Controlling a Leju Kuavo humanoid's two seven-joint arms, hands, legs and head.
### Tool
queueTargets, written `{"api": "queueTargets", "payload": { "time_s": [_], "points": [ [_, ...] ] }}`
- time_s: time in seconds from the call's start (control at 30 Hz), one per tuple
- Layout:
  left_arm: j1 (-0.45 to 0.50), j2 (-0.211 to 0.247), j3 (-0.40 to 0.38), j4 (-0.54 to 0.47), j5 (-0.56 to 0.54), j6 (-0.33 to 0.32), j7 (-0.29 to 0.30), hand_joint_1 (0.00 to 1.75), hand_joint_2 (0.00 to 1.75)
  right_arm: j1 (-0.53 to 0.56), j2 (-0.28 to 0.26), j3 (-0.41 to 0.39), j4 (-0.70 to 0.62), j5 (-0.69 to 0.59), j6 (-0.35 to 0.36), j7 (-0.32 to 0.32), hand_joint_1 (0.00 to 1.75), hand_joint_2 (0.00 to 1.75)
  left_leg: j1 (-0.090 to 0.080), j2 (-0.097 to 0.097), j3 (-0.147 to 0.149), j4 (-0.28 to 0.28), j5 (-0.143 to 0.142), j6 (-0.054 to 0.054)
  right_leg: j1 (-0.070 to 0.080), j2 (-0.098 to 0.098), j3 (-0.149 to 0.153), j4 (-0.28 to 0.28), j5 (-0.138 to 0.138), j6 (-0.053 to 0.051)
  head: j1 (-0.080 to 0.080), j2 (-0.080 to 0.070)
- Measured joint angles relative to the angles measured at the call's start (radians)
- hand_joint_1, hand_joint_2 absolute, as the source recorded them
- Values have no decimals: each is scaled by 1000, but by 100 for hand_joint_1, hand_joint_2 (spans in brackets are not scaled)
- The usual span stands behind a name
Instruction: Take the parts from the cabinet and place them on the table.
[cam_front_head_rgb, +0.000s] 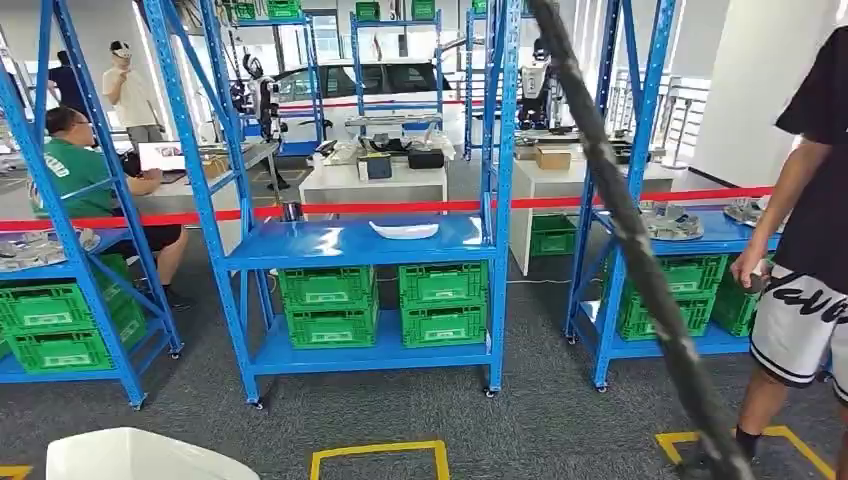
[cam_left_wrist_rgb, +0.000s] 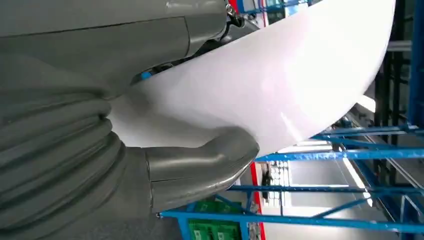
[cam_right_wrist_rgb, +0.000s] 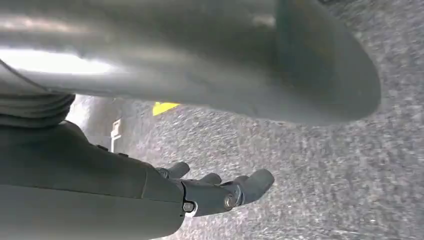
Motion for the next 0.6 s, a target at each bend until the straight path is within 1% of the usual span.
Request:
{"api": "queueTargets", "payload": {
  "time_s": [0.03,0.07,0.1,0.13,0.17,0.2,0.23,0.27,0.3,0.33,0.37,0.4,0.43,0.47,0.5,0.53,0.57,0.6],
  "points": [
    [9,-1,0,0,1,0,-1,175,175,2,0,0,0,0,1,0,0,0,1,2,-16,63,-17,-4,0,-9,-9,2,5,1,0,0],
    [18,-2,0,0,1,0,-2,175,175,3,0,0,0,0,2,0,0,0,3,4,-17,95,-5,-7,0,-19,-19,5,10,2,0,0],
    [23,-2,0,0,1,0,-2,175,175,3,0,0,0,0,4,0,0,0,4,7,5,76,26,-8,0,-29,-28,8,14,5,0,0],
    [26,-3,0,0,1,0,-3,175,175,3,0,0,0,0,4,0,0,0,5,12,52,13,57,-8,-1,-38,-35,12,16,7,1,0],
    [27,-4,0,-2,1,0,-3,175,175,3,0,0,0,0,4,0,0,0,5,27,114,-80,78,-6,-2,-47,-38,17,17,8,0,0],
    [28,-5,0,-5,1,0,-4,175,175,2,0,0,0,0,4,0,0,0,4,67,179,-179,77,-3,0,-55,-33,20,16,11,0,0],
    [25,-7,0,-6,1,0,-4,175,175,3,0,0,0,0,3,0,0,0,-8,96,208,-217,59,4,5,-63,-38,23,18,16,-1,0],
    [29,-9,0,-8,1,0,-5,175,175,3,0,0,0,0,3,0,0,0,-10,87,195,-211,66,18,7,-70,-36,22,20,22,3,0],
    [30,-9,0,-9,1,0,-6,175,175,1,0,1,0,0,3,0,0,0,-10,76,191,-219,60,25,7,-79,-35,24,21,27,1,0],
    [34,-9,0,-9,1,0,-5,175,175,0,0,1,0,0,3,0,0,0,-11,65,180,-218,61,30,6,-88,-33,20,22,32,2,0],
    [34,-11,0,-10,4,0,-3,175,175,-1,0,0,0,-1,3,0,0,0,-7,53,179,-225,68,40,8,-97,-33,22,19,40,2,0],
    [34,-15,1,-11,12,-6,3,175,175,0,-2,1,0,-3,2,0,0,0,-3,45,184,-228,74,48,2,-54,-37,40,5,50,1,0],
    [32,-20,2,-9,21,-10,12,175,175,1,-2,1,0,-6,0,2,0,0,-3,37,177,-228,79,55,2,-15,-57,79,-29,52,3,0],
    [30,-27,2,-6,23,-14,16,175,175,3,-2,0,0,-11,-3,10,0,0,-4,27,171,-227,84,60,1,7,-90,151,-73,52,3,0],
    [23,-31,0,4,23,-18,18,175,175,5,-2,0,0,-11,-7,22,0,0,-6,16,163,-225,89,63,1,14,-127,232,-112,52,2,0],
    [10,-32,-2,20,23,-18,24,175,175,7,-2,0,0,-5,-10,36,0,0,-8,2,156,-223,93,63,1,16,-158,297,-133,51,3,0],
    [-7,-32,-3,41,27,-18,26,175,175,7,-2,0,0,2,-10,47,0,0,-8,-14,148,-218,96,63,1,17,-173,325,-127,49,2,0],
    [-20,-32,-5,62,37,-17,27,175,175,7,-3,1,0,11,-7,51,0,0,-9,-26,143,-214,98,60,2,19,-163,301,-100,47,3,0]
  ]
}}
